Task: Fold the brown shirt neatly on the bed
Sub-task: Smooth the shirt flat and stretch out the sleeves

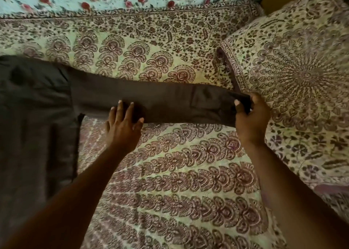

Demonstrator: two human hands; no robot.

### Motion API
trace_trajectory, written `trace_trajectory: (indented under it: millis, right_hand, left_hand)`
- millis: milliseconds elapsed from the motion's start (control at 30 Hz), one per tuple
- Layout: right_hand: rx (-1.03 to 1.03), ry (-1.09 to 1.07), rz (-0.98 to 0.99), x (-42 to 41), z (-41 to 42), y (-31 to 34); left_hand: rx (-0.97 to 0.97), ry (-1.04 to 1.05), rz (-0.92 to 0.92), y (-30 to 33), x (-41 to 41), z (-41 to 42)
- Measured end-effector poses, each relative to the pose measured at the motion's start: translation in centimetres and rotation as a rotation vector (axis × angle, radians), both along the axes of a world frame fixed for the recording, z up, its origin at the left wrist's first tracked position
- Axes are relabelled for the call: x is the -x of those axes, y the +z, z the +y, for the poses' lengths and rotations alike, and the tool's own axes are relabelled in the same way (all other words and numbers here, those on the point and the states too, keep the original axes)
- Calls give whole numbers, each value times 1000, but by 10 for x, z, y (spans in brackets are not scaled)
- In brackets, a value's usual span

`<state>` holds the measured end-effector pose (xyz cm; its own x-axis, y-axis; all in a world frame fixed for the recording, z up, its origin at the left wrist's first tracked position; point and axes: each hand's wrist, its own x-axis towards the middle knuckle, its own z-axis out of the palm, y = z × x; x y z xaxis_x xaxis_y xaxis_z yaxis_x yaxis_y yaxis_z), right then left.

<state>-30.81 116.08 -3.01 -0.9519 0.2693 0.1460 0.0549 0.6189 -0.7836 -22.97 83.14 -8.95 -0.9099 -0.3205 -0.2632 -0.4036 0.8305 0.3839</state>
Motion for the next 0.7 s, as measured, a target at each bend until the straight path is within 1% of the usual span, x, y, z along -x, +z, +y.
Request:
trace_trajectory:
  millis: [133,233,300,367,433,500,533,633,700]
  right_hand:
    - [-79,113,-35,41,19,-10]
    - [-152,128,-41,66,20,-14]
    - [-216,130,-96,77,17,-18]
    - [-254,117,-201,80,13,-24]
    - [-233,94,-259,75,12,-29]
    - [-201,72,-237,61,13,-33]
    - [-215,62,-212,52,14,-36]
    - [-302,45,-162,29,19,-49]
    - [-336,82,-185,22,20,-54]
  left_hand:
    - [110,70,-16,-9,30,11]
    - [104,79,-41,-13,47,14]
    - [97,86,-50,-15,53,15]
    - [126,95,-47,-16,52,17]
    - [156,123,-10,-17,49,20]
    - [163,170,55,-19,45,21]
    - [163,179,90,-20,44,21]
    - [193,92,147,-27,42,13]
    - [190,-10,101,-33,44,7]
